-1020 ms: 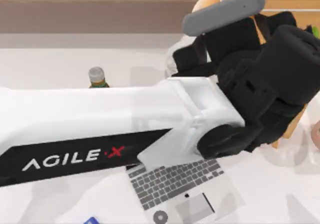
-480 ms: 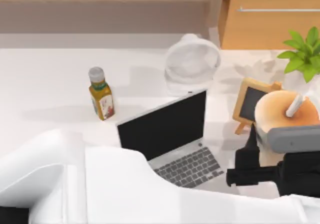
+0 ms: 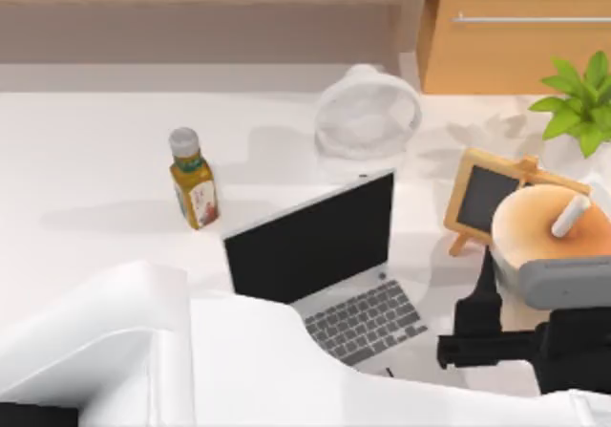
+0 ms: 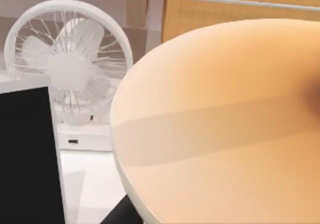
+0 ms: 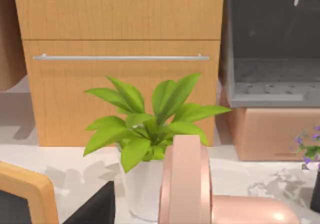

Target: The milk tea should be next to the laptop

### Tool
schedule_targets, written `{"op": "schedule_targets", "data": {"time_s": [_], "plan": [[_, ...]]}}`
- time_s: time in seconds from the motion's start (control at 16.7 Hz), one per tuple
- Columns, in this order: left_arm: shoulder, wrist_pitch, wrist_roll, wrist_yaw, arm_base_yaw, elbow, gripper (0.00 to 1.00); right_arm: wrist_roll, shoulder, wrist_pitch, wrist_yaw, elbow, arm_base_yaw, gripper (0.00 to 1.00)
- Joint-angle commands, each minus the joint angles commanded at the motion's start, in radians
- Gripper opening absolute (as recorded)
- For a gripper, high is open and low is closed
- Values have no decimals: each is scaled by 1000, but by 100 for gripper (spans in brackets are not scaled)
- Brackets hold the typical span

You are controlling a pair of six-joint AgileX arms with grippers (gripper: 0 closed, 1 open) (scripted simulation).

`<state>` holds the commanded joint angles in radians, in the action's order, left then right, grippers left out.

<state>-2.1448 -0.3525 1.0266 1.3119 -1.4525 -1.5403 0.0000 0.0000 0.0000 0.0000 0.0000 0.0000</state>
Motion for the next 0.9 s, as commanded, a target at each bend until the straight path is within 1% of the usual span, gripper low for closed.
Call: {"op": "schedule_targets", "data": {"time_s": [0.54, 0.9], "plan": [[-19, 15, -10, -42, -1, 4, 0, 0, 0, 0, 0, 0, 0, 100], [-32, 48, -10, -14, -7, 7, 0, 0, 0, 0, 0, 0, 0, 100]]}}
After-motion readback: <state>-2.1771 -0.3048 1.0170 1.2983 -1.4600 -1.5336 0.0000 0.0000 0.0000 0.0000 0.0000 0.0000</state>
